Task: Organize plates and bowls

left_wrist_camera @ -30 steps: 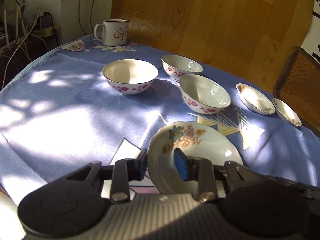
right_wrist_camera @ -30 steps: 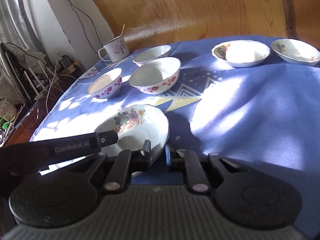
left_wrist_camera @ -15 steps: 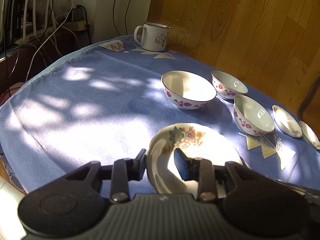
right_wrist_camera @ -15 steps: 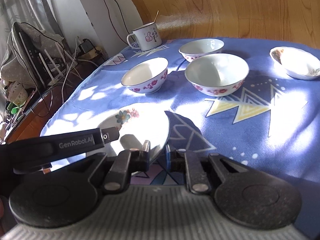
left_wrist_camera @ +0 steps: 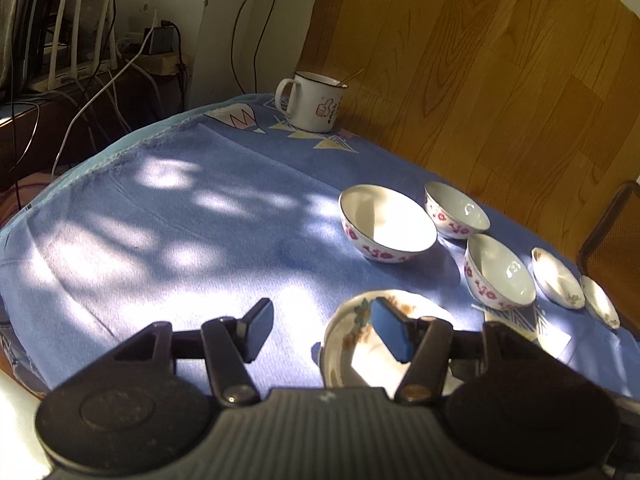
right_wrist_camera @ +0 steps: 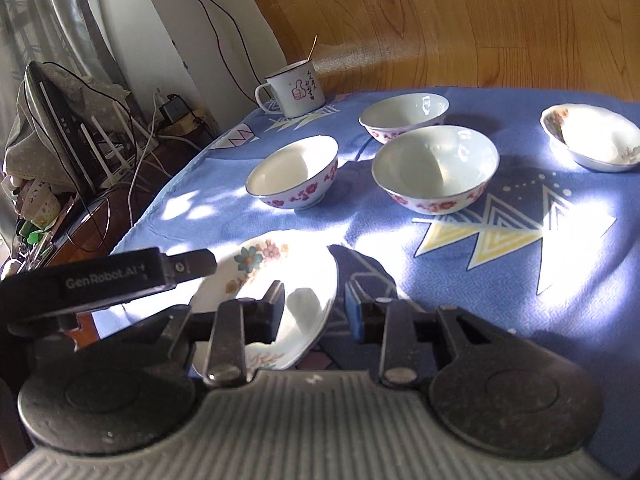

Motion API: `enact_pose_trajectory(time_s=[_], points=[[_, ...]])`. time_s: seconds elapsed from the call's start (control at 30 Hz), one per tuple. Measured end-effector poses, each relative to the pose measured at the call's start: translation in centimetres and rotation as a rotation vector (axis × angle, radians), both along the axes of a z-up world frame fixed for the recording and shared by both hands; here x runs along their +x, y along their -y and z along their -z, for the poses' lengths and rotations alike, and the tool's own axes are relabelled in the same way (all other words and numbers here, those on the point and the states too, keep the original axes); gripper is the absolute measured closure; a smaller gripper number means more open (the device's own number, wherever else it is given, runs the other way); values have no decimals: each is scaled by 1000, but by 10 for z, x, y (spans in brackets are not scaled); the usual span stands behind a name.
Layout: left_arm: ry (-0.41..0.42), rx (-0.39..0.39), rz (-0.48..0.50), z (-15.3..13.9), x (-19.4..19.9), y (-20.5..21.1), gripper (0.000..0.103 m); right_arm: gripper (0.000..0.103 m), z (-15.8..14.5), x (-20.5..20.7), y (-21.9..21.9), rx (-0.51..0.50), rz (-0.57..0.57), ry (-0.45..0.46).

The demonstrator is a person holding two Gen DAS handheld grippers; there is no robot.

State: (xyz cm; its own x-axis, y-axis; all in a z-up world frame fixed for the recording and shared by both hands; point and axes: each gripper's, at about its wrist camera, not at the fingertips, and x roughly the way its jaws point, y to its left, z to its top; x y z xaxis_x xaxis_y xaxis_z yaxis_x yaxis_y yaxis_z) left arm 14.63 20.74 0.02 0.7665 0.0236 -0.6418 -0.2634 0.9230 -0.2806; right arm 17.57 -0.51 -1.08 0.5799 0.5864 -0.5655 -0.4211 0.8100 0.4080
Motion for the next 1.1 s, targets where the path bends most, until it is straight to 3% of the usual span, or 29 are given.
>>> enact_pose_trajectory(time_s=[0.13,0.3,0.47,0.57,0.67,0.73,0.93,1.1], points=[[32,-5,-3,-13,0,0,48,67,-5,-1,19,14,42,31],[51,-21,191,-29,20,56,51,67,-10,11,79,3,176,62],[62,6,454,-54,83,148,51,67,-15,38,166,16,372,53],[-23,20,514,-48,145,194,51,67,-9,59,205,60,430,-20],[-136,56,477,-27,201,224,54,67,0,77,223,98,449,-70],[-159,107,412,-17,222,236,54,67,5,87,225,96,440,-81],[-211,163,303,8,246,241,49,68,15,121,225,81,395,-112],[-258,111,271,23,254,233,40,70,18,136,221,76,380,-116]])
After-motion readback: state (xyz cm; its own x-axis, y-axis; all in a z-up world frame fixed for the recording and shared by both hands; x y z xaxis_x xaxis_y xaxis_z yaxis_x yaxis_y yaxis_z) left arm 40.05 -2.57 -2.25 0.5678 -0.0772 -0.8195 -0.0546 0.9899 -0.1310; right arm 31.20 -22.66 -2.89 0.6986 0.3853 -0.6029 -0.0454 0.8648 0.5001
